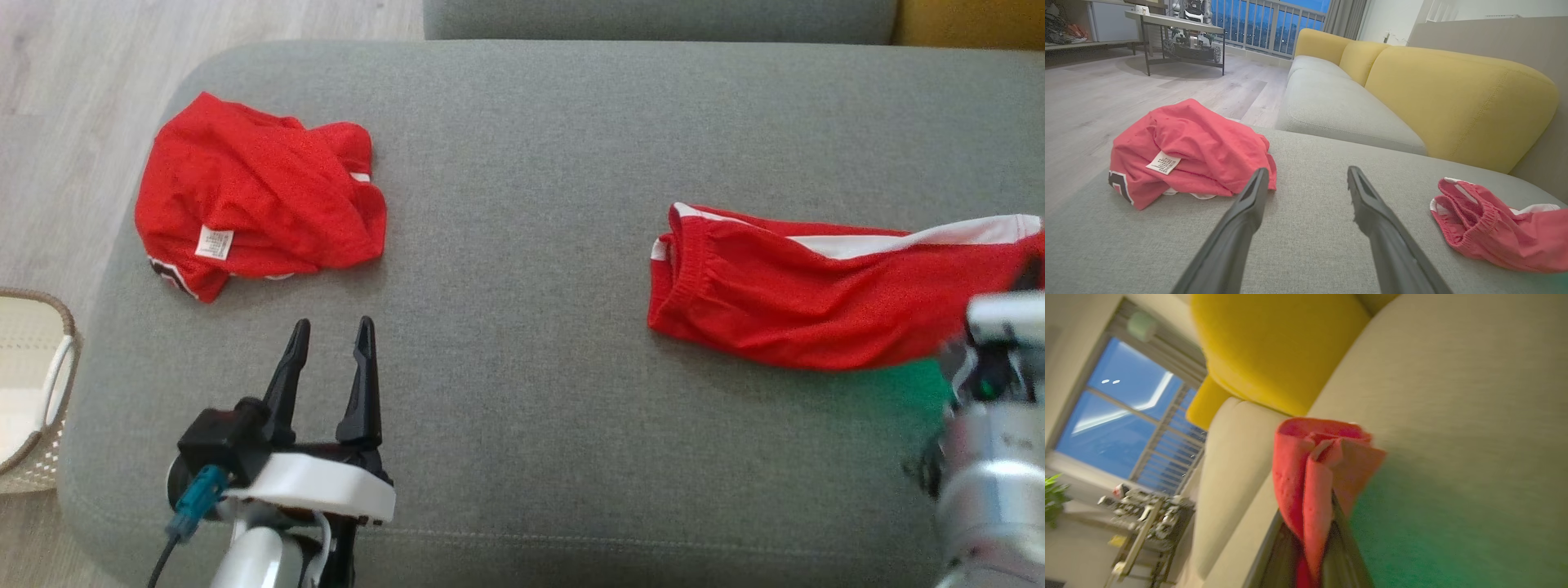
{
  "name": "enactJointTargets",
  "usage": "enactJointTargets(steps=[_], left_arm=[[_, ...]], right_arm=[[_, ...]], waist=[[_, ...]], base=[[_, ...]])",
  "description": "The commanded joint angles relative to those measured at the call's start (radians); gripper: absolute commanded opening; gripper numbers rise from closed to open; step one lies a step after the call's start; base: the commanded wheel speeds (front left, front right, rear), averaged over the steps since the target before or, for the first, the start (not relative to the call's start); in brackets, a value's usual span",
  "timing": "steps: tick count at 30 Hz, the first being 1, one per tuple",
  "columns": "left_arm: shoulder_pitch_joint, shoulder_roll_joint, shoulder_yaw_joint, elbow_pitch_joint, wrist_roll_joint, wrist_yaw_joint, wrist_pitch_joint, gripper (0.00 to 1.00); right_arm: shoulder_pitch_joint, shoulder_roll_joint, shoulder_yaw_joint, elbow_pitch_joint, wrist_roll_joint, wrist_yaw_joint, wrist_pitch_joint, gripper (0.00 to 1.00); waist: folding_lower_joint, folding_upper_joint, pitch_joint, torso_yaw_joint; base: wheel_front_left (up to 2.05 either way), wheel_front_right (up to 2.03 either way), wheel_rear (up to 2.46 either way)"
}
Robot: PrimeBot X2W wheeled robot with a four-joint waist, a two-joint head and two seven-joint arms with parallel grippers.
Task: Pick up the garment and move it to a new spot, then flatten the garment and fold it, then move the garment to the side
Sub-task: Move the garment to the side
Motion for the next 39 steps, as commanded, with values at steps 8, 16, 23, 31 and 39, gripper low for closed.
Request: enactJointTargets(steps=[8,16,23,31,39], left_arm=[[-0.016,0.001,0.041,-0.025,-0.002,-0.004,-0.005,1.00],[-0.010,0.001,0.054,-0.029,0.001,-0.008,-0.005,1.00],[-0.008,0.001,0.048,-0.019,-0.001,-0.012,-0.005,1.00],[-0.006,0.001,0.046,-0.015,-0.004,-0.010,-0.005,1.00],[0.006,0.001,0.045,-0.011,-0.007,-0.007,-0.005,1.00]], right_arm=[[0.060,0.004,0.482,-0.222,0.313,0.000,0.024,0.00],[0.244,0.004,0.828,-0.486,0.500,0.000,0.035,0.00],[0.300,0.004,0.961,-0.516,0.530,0.000,0.059,0.00],[0.304,0.004,1.012,-0.414,0.473,0.000,0.065,1.00],[0.316,0.004,1.119,-0.447,0.509,0.000,0.124,1.00]], waist=[[0.0001,0.0000,-0.025,0.015],[0.0001,0.0000,-0.018,0.044],[0.0001,0.0000,-0.012,0.073],[0.0001,0.0000,-0.012,0.089],[0.0001,0.0000,-0.022,0.082]], base=[[0.00,0.00,0.00],[0.00,0.00,0.00],[0.00,0.00,0.00],[0.00,0.00,0.00],[0.00,0.00,0.00]])
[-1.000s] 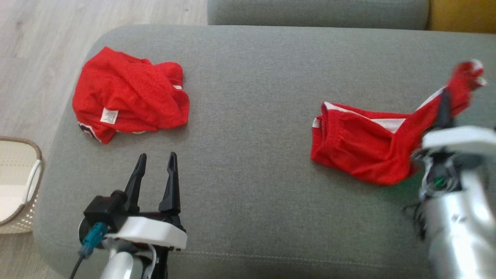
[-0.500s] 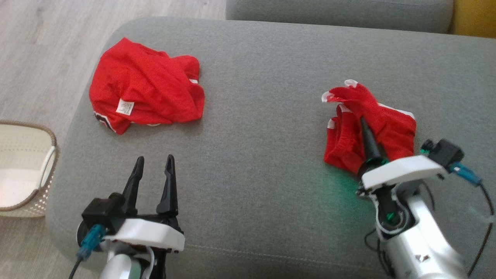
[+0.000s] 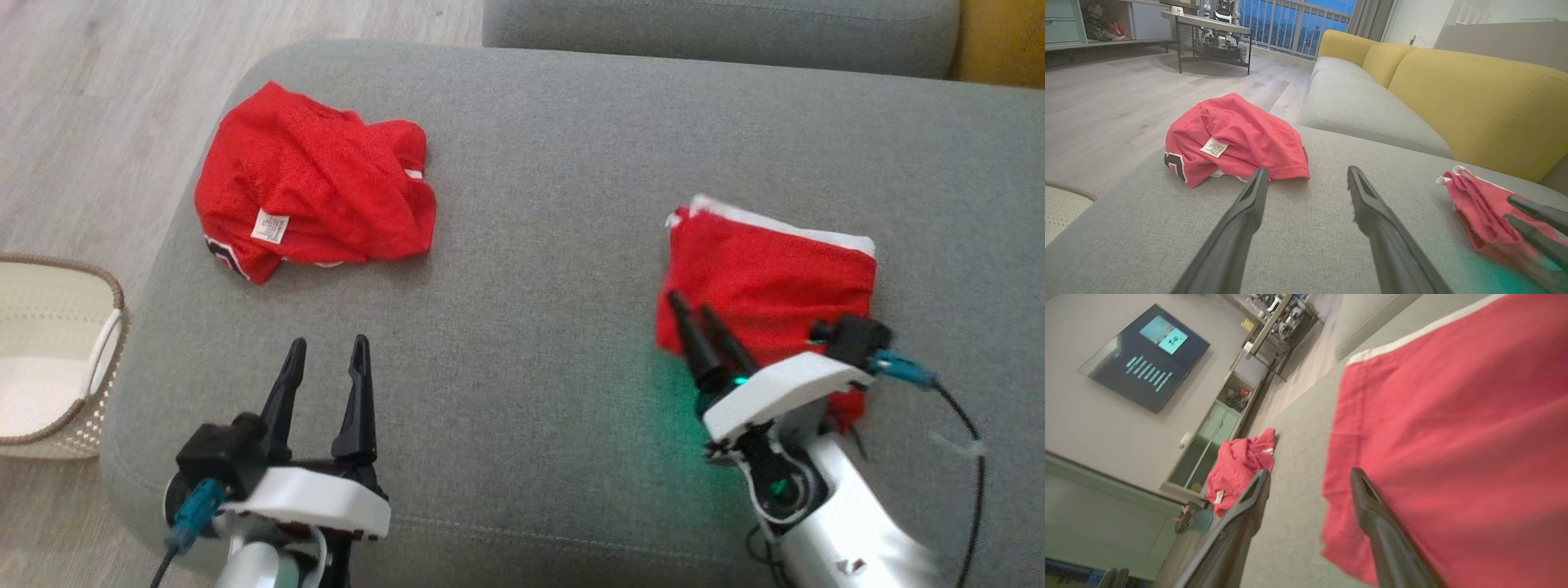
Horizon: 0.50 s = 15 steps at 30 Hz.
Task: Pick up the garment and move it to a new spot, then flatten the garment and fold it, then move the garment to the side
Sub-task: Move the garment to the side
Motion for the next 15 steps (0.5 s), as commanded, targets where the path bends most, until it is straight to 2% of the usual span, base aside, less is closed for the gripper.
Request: enactJointTargets(steps=[1,6,15], left_arm=[[-0.018,0.001,0.031,-0.030,-0.007,0.003,-0.005,1.00],[-0.022,0.001,0.025,-0.033,-0.013,0.008,-0.005,1.00],[-0.029,0.001,0.013,-0.036,-0.017,0.009,-0.005,1.00]], right_arm=[[-0.002,0.007,0.055,-0.040,0.008,0.000,0.025,1.00],[0.006,0.007,0.069,-0.015,0.027,0.000,0.048,1.00],[-0.027,0.007,0.099,0.106,0.025,0.000,0.069,1.00]], waist=[[0.0000,0.0000,-0.002,-0.006],[0.0000,0.0000,-0.002,-0.009],[0.0000,0.0000,0.006,-0.008]], base=[[0.00,0.00,0.00],[0.00,0.00,0.00],[0.00,0.00,0.00]])
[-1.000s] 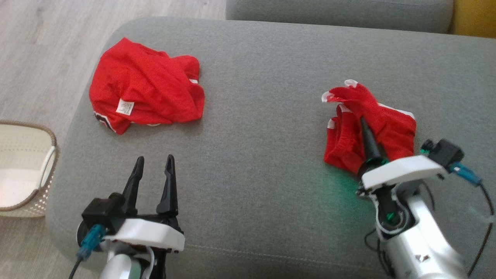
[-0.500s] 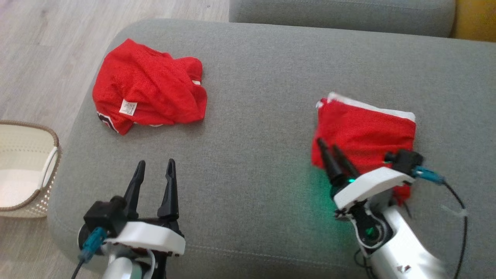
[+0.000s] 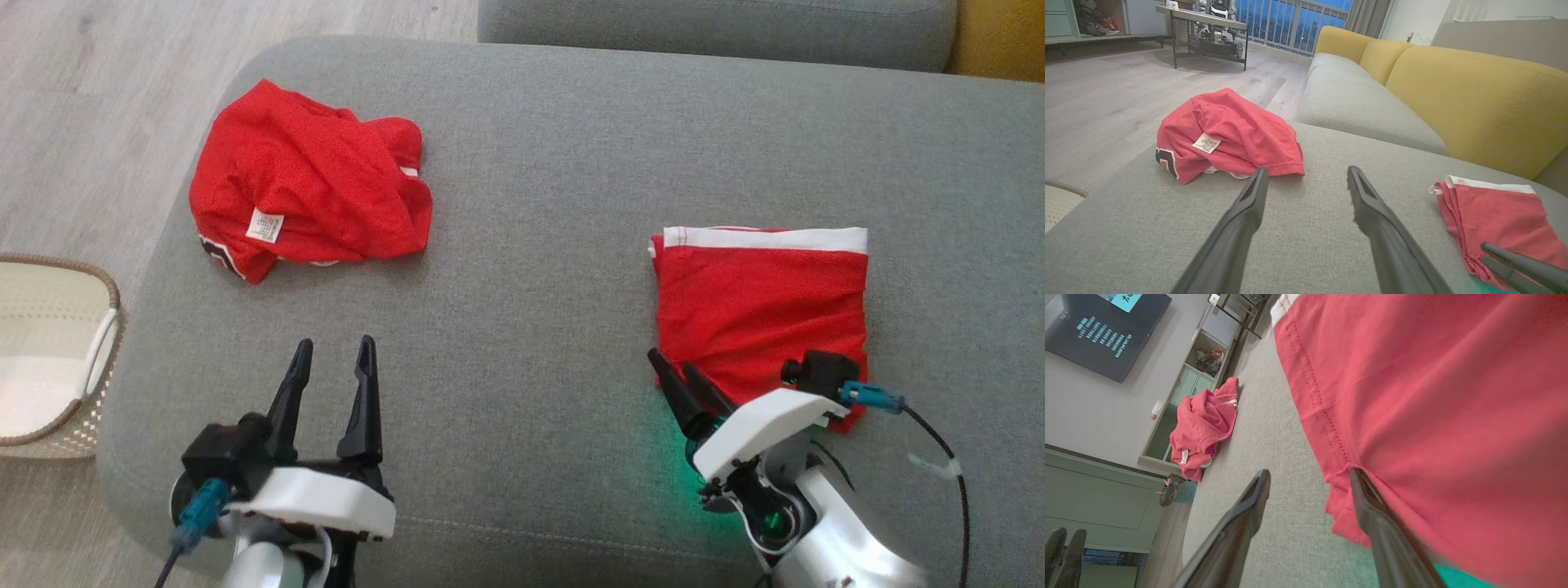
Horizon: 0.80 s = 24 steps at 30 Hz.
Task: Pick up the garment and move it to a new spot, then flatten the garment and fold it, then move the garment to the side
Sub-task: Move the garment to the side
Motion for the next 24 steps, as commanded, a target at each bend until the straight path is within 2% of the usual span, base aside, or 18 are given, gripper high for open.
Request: enactJointTargets(steps=[1,7,11,14,16,17,19,21,24], left_arm=[[-0.033,0.001,0.028,-0.034,-0.006,0.002,-0.005,1.00],[-0.033,0.001,0.036,-0.039,-0.006,0.007,-0.005,1.00],[-0.030,0.001,0.043,-0.044,-0.005,0.007,-0.005,1.00],[-0.027,0.001,0.051,-0.059,-0.006,0.008,-0.005,1.00],[-0.025,0.001,0.058,-0.071,-0.006,0.009,-0.005,1.00],[-0.023,0.001,0.066,-0.084,-0.007,0.011,-0.005,1.00],[-0.023,0.001,0.074,-0.101,-0.012,0.014,-0.005,1.00],[-0.024,0.001,0.080,-0.116,-0.015,0.017,-0.005,1.00],[-0.024,0.001,0.088,-0.134,-0.014,0.023,-0.005,1.00]], right_arm=[[-0.043,0.007,0.027,-0.007,-0.002,0.000,-0.002,1.00],[-0.075,0.007,0.048,0.006,0.003,0.000,-0.061,1.00],[-0.076,-0.013,0.040,-0.046,-0.012,0.000,-0.105,1.00],[-0.067,-0.053,0.029,-0.109,-0.060,0.000,-0.141,1.00],[-0.057,-0.087,0.016,-0.157,-0.126,0.000,-0.164,1.00],[-0.045,-0.125,-0.010,-0.204,-0.230,0.000,-0.183,1.00],[-0.026,-0.149,-0.055,-0.259,-0.350,0.000,-0.194,1.00],[0.003,-0.154,-0.120,-0.320,-0.476,0.000,-0.198,1.00],[0.064,-0.123,-0.224,-0.431,-0.646,0.000,-0.200,1.00]], waist=[[0.0000,0.0000,-0.001,0.001],[0.0000,0.0000,0.001,-0.012],[0.0000,0.0000,-0.009,-0.035],[0.0000,0.0000,-0.022,-0.060],[0.0000,0.0000,-0.030,-0.079],[0.0000,0.0000,-0.040,-0.100],[0.0000,0.0000,-0.044,-0.120],[0.0000,0.0000,-0.049,-0.136],[0.0000,0.0000,-0.052,-0.155]], base=[[0.00,0.00,0.00],[0.00,0.00,0.00],[0.00,0.00,0.00],[0.00,0.00,0.00],[0.00,0.00,0.00],[0.00,0.00,0.00],[0.00,0.00,0.00],[0.00,0.00,0.00],[0.00,0.00,0.00]])
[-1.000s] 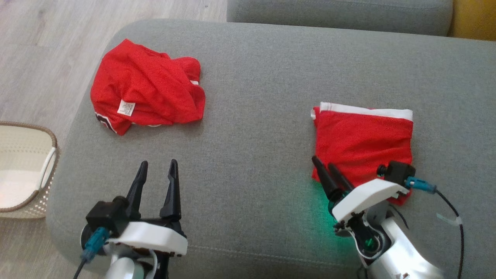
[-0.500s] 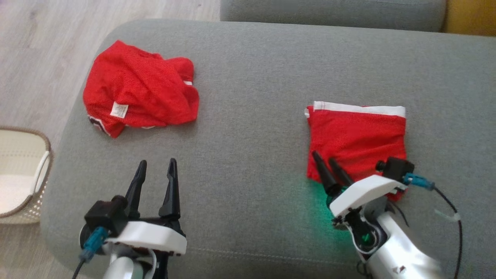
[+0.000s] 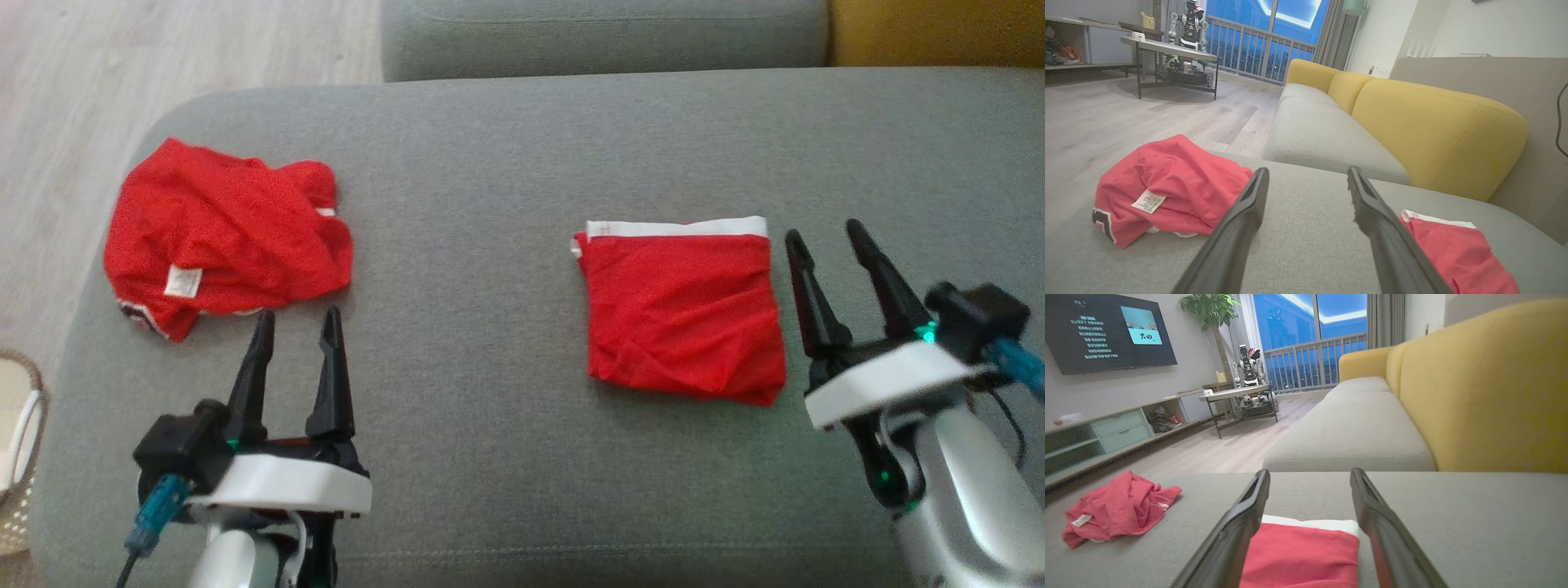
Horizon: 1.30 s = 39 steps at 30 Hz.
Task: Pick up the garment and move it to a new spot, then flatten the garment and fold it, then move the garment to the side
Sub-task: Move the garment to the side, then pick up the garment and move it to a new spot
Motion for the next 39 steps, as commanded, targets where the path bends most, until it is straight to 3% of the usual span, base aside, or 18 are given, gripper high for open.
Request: enactJointTargets(steps=[1,7,13,39], left_arm=[[-0.024,0.001,0.040,-0.041,0.001,0.006,-0.005,1.00],[-0.008,0.001,0.035,-0.040,0.024,0.004,-0.005,1.00],[0.022,0.001,0.025,-0.019,0.043,0.004,-0.005,1.00],[0.036,0.001,0.004,-0.015,0.045,0.012,-0.005,1.00]], right_arm=[[0.020,0.022,-0.012,-0.076,-0.067,0.000,-0.012,1.00],[0.146,0.107,-0.127,-0.244,-0.265,0.000,-0.012,1.00],[0.218,0.135,-0.159,-0.313,-0.331,0.000,-0.012,1.00],[0.250,0.138,-0.159,-0.311,-0.289,0.000,-0.012,1.00]], waist=[[0.0001,0.0000,-0.005,-0.015],[0.0001,0.0000,-0.006,-0.038],[0.0001,0.0000,-0.003,-0.044],[0.0001,0.0000,-0.003,-0.014]], base=[[0.00,0.00,0.00],[0.00,0.00,0.00],[0.00,0.00,0.00],[0.00,0.00,0.00]])
